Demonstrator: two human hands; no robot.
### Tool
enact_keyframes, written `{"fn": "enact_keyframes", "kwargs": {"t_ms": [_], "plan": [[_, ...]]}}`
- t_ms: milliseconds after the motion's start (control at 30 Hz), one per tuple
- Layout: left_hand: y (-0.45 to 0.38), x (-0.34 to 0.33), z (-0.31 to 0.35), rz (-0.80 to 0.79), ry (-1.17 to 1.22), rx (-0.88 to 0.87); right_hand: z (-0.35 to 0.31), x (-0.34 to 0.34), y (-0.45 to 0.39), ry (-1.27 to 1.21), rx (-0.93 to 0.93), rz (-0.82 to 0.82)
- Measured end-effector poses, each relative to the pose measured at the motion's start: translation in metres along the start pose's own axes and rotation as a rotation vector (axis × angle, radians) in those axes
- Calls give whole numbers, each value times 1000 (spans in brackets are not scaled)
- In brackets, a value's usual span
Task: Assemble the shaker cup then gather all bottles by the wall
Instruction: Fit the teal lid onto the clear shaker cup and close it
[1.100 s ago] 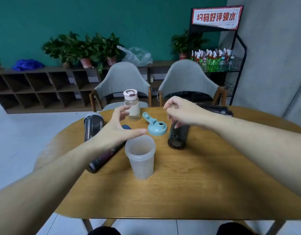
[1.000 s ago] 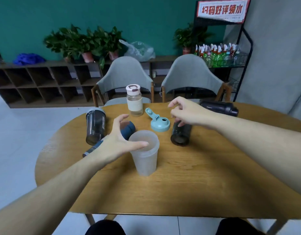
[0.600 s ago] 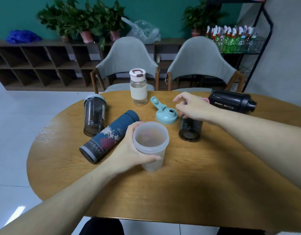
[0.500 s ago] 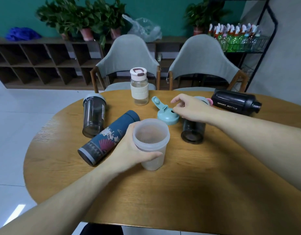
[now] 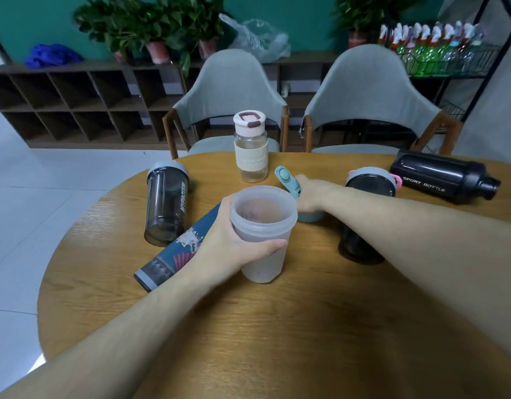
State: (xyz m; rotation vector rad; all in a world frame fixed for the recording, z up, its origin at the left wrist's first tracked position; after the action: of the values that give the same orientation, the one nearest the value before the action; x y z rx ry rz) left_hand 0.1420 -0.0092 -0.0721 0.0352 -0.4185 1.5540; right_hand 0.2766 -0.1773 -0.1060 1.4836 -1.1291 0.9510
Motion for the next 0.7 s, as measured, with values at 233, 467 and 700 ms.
{"fn": "enact_keyframes", "kwargs": {"t_ms": [233,467,700], "plan": [[-2,-4,1,-27,34,27,1,13,7,-80,15,72],[9,-6,16,-3,23,35,13,63,70,-833,28,89],[36,-20,41,-33,-58,0,22,83,158,-867,236,27]]}}
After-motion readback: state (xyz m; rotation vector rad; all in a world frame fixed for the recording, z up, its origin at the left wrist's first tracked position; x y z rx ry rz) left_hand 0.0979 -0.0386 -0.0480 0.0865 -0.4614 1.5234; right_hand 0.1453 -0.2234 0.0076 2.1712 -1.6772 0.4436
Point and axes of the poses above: each hand's wrist, its own y-axis away from the middle knuckle, its own x-axis out of the back of the hand, z = x × y, the point moved 8 cm from there along -y, towards the middle knuckle, and after that the axes turned 7 degrees about z, right-handed, at the moved point
